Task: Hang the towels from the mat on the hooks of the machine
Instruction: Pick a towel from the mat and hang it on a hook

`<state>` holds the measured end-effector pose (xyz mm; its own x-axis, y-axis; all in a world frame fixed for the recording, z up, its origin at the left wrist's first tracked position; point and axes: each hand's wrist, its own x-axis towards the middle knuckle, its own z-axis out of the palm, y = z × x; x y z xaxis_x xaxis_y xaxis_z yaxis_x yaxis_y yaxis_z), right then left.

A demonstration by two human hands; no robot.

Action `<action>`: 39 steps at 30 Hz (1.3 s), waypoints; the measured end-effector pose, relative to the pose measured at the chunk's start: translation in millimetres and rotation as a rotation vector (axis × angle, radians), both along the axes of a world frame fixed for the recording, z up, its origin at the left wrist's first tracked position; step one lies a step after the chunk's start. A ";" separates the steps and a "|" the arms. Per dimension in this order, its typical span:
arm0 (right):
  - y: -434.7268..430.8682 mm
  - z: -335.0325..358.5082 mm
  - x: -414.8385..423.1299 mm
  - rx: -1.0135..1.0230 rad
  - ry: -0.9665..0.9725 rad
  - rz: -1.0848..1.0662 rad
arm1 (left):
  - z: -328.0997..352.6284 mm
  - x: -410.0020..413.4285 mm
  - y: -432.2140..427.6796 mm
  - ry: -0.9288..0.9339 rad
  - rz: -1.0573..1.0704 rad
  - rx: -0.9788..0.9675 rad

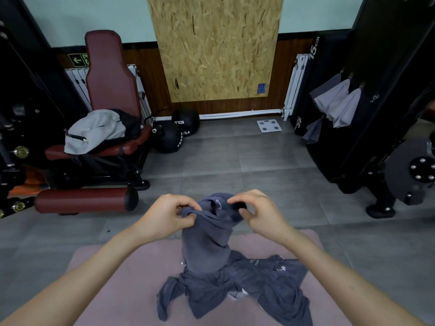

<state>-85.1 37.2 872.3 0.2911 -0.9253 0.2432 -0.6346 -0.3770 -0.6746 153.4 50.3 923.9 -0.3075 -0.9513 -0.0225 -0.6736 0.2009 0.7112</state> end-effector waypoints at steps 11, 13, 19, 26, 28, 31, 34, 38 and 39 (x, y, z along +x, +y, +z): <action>3.8 -9.2 20.7 -0.059 0.309 0.321 | 12.3 24.2 0.2 -0.019 0.024 -0.103; 2.4 -9.5 17.7 -0.176 0.465 0.298 | 12.7 30.4 1.6 -0.009 0.018 -0.098; -2.4 0.9 9.4 -0.370 0.851 0.233 | 8.9 45.0 3.0 -0.142 -0.075 -0.169; 13.1 21.7 0.3 -0.495 1.036 0.201 | -10.4 58.3 -5.7 -0.354 -0.218 -0.331; 17.1 26.3 -4.5 -0.535 1.083 0.230 | -13.6 60.0 -8.3 -0.391 -0.231 -0.375; 18.5 27.2 -11.4 -0.558 1.131 0.209 | -14.9 58.3 -9.3 -0.434 -0.268 -0.435; 19.5 29.9 -10.6 -0.600 1.075 0.099 | -14.6 53.7 -12.6 -0.476 -0.294 -0.461; 38.0 33.1 -19.5 -0.821 1.003 0.455 | -18.1 59.8 -19.4 -0.474 -0.247 -0.396; 44.3 34.0 -22.1 -0.851 0.978 0.571 | -19.4 61.4 -21.2 -0.448 -0.233 -0.375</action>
